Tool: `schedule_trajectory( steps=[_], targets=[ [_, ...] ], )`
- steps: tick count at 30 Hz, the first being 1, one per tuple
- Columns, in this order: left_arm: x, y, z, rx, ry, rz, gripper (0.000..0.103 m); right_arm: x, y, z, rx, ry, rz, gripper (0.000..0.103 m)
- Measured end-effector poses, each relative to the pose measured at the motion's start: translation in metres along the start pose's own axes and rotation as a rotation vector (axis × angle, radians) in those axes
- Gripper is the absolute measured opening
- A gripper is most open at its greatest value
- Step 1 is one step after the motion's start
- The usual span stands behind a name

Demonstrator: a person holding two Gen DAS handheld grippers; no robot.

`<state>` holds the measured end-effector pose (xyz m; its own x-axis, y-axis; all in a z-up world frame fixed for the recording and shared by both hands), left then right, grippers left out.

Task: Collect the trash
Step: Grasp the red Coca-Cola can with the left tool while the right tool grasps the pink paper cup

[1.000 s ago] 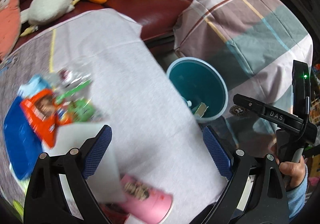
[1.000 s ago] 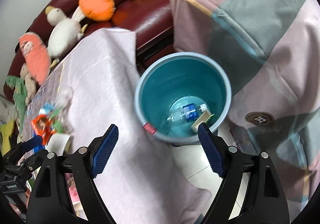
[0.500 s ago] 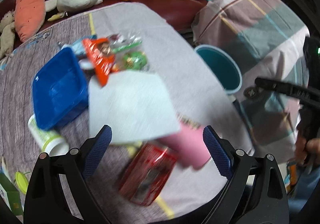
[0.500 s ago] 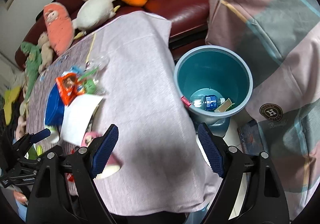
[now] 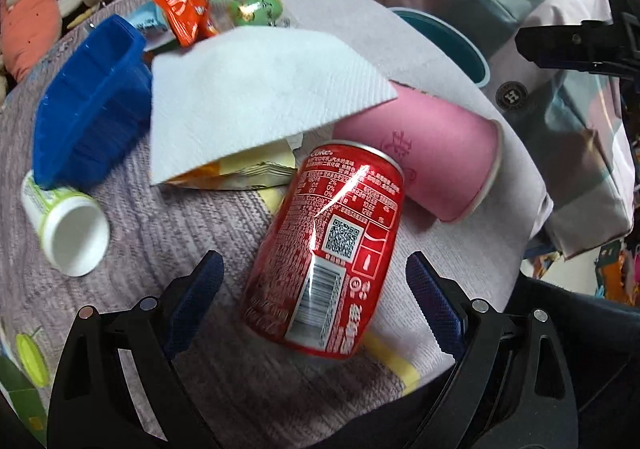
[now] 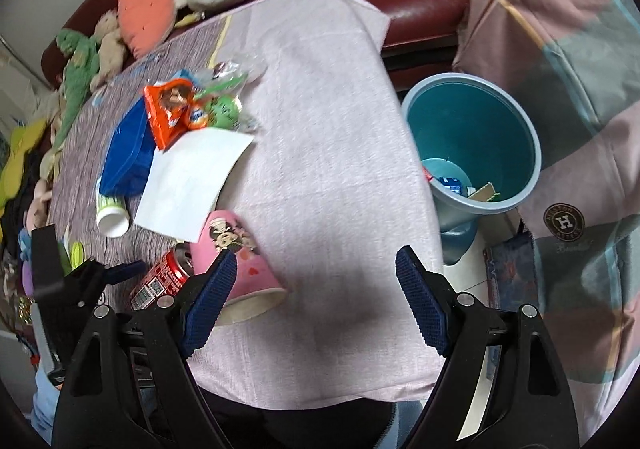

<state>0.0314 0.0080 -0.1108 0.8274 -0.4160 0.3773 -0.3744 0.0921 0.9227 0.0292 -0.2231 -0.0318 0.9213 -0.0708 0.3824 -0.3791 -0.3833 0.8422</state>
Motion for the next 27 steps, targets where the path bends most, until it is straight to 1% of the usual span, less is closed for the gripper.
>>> schedule_trajectory(
  steps=[1, 2, 3, 6, 9, 15, 17, 21, 22, 27],
  targets=[
    [0.000, -0.002, -0.001, -0.004, 0.007, 0.010, 0.092, 0.000, -0.003, -0.004, -0.001, 0.007, -0.010, 0.078],
    [0.000, -0.004, -0.004, -0.013, 0.020, 0.025, 0.088, 0.000, -0.005, -0.006, 0.000, 0.010, -0.015, 0.078],
    [-0.001, -0.005, -0.006, -0.029, 0.034, 0.032, 0.070, 0.000, -0.007, -0.009, 0.002, 0.014, -0.022, 0.078],
    [-0.006, -0.001, -0.015, -0.057, 0.071, 0.058, 0.069, 0.000, -0.016, -0.019, 0.014, 0.035, -0.052, 0.078],
    [-0.015, 0.004, -0.029, -0.084, 0.107, 0.064, 0.069, -0.001, -0.028, -0.033, 0.030, 0.074, -0.087, 0.078],
    [-0.032, 0.011, -0.062, -0.098, 0.176, 0.063, 0.070, -0.003, -0.058, -0.067, 0.047, 0.178, -0.160, 0.078],
    [-0.035, 0.012, -0.070, -0.097, 0.195, 0.062, 0.070, -0.003, -0.069, -0.073, 0.046, 0.198, -0.188, 0.078],
    [-0.042, 0.011, -0.078, -0.106, 0.223, 0.053, 0.070, -0.005, -0.091, -0.078, 0.043, 0.211, -0.247, 0.078],
    [-0.038, 0.009, -0.076, -0.106, 0.226, 0.051, 0.070, -0.006, -0.096, -0.077, 0.039, 0.208, -0.259, 0.078],
    [-0.035, 0.007, -0.072, -0.086, 0.223, 0.043, 0.071, -0.012, -0.106, -0.068, 0.045, 0.189, -0.287, 0.078]
  ],
)
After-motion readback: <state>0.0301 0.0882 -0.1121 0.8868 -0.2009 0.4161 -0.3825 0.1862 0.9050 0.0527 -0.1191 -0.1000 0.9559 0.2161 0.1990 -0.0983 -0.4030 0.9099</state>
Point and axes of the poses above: each gripper's, at about its wrist camera, not at the fingertips, and y roughly against the way its jaws point, z to its right, x to its top, the point moved 2 cm from there along -y, roughly the way its jaws point, and after that the axes turned 10 degrees about x, right-handed, at the moved point
